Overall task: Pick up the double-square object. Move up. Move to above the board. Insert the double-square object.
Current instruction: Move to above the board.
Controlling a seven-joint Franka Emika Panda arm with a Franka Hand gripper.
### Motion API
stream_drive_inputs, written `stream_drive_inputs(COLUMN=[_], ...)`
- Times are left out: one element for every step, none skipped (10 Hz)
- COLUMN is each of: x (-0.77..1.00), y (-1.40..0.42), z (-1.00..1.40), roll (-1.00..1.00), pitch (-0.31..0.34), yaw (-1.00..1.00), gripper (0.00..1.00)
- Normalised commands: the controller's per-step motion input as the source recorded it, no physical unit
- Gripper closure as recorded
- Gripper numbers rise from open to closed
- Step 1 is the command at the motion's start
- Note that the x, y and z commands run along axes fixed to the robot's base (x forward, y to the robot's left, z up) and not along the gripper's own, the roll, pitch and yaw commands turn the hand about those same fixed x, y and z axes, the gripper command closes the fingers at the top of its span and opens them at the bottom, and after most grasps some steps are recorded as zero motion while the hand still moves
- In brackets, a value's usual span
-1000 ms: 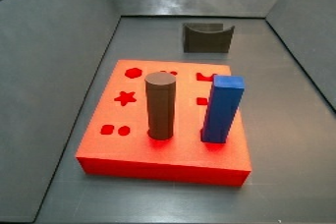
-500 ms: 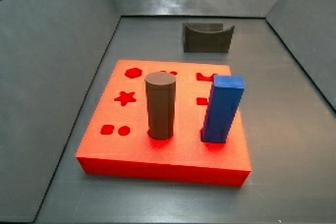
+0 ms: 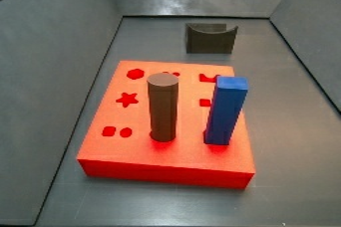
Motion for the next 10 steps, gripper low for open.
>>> stream_drive_inputs(x=[-0.58,-0.58,-0.58,-0.58,-0.58,-0.58,-0.58,0.34,0.34,0.34], y=[0.00,0.00,0.00,0.00,0.00,0.00,0.00,-1.00,-1.00,-1.00], z=[0.02,0.02,0.02,0.02,0.02,0.02,0.02,0.04,0.04,0.04], roll=[0.05,0.05,0.05,0.05,0.05,0.05,0.05,0.22,0.23,0.21], pitch=[0.068,0.068,0.068,0.068,0.068,0.068,0.068,0.503,0.466,0.400], yaw=[0.02,0.02,0.02,0.02,0.02,0.02,0.02,-0.70,-0.61,-0.46], gripper=[1.00,1.00,1.00,1.00,1.00,1.00,1.00,1.00,1.00,1.00])
